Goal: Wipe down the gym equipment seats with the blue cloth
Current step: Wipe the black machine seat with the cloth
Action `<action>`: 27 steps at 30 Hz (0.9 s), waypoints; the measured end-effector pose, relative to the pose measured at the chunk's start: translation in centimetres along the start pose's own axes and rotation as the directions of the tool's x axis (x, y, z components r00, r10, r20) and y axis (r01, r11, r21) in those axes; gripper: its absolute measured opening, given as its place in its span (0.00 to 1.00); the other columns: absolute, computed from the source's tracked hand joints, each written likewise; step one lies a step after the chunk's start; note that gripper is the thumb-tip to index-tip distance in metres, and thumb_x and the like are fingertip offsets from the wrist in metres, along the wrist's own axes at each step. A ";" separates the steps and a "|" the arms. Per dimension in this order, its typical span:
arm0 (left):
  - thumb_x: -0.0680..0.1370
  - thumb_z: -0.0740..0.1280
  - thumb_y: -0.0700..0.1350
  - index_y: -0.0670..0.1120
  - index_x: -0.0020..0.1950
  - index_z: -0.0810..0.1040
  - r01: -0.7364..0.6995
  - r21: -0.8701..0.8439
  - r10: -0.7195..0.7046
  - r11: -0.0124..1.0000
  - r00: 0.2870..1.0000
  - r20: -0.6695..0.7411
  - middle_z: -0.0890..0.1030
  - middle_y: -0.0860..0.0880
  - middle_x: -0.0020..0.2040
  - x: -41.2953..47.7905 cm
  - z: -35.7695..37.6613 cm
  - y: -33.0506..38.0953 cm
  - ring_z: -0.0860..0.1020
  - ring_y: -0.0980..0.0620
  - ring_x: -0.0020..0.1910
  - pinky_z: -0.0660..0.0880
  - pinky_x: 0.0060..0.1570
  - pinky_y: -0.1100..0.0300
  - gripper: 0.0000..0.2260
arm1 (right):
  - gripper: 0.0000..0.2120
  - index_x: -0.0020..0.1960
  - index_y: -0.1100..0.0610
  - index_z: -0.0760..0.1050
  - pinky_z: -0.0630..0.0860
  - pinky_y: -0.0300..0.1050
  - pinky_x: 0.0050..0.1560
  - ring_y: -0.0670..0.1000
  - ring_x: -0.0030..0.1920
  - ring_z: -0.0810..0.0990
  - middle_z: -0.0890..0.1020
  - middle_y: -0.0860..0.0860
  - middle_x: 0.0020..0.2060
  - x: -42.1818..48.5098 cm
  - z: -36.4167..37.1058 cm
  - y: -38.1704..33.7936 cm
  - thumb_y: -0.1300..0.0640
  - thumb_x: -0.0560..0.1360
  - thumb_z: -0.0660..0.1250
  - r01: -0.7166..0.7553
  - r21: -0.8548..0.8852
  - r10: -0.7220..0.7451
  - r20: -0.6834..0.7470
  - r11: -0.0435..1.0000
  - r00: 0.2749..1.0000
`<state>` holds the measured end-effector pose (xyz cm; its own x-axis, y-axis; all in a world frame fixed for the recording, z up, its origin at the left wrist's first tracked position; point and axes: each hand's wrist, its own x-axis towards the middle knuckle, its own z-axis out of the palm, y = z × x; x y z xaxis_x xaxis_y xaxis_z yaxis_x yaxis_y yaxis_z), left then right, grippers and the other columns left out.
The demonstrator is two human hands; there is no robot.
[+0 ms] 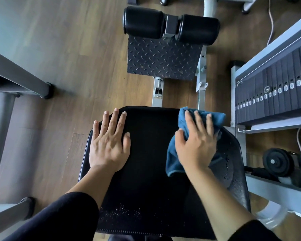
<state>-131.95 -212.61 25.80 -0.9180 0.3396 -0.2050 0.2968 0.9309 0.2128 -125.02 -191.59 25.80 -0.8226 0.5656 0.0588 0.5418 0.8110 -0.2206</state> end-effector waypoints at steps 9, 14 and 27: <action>0.78 0.46 0.55 0.54 0.78 0.49 0.001 -0.004 -0.001 1.000 1.000 -0.009 0.47 0.54 0.78 0.0 -0.1 0.1 0.43 0.52 0.77 0.43 0.75 0.49 0.28 | 0.24 0.69 0.50 0.73 0.67 0.65 0.65 0.58 0.73 0.65 0.74 0.51 0.68 -2.4 0.0 -2.1 0.47 0.74 0.59 0.275 0.066 -0.278 0.040 0.959 0.960; 0.78 0.45 0.55 0.55 0.78 0.48 0.002 -0.002 -0.002 1.000 1.000 -0.012 0.46 0.55 0.78 0.1 0.2 0.2 0.42 0.52 0.77 0.41 0.75 0.50 0.27 | 0.25 0.68 0.51 0.74 0.67 0.66 0.65 0.60 0.72 0.66 0.76 0.52 0.66 1.0 0.2 0.2 0.47 0.73 0.56 0.063 0.015 -0.063 -0.004 0.998 0.998; 0.75 0.53 0.51 0.49 0.71 0.66 0.000 -0.044 -0.003 0.999 0.997 -0.071 0.68 0.48 0.68 1.7 -1.2 0.8 0.67 0.45 0.66 0.62 0.65 0.48 0.24 | 0.23 0.57 0.51 0.79 0.70 0.64 0.59 0.58 0.61 0.75 0.83 0.48 0.51 4.6 1.5 -7.2 0.45 0.71 0.52 0.279 0.041 -0.282 0.133 0.959 0.950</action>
<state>-133.57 -211.46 26.82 -0.9354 0.3260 -0.1370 0.2849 0.9242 0.2543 -132.94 -195.01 26.23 -0.9573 0.2887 -0.0118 0.2833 0.9298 -0.2348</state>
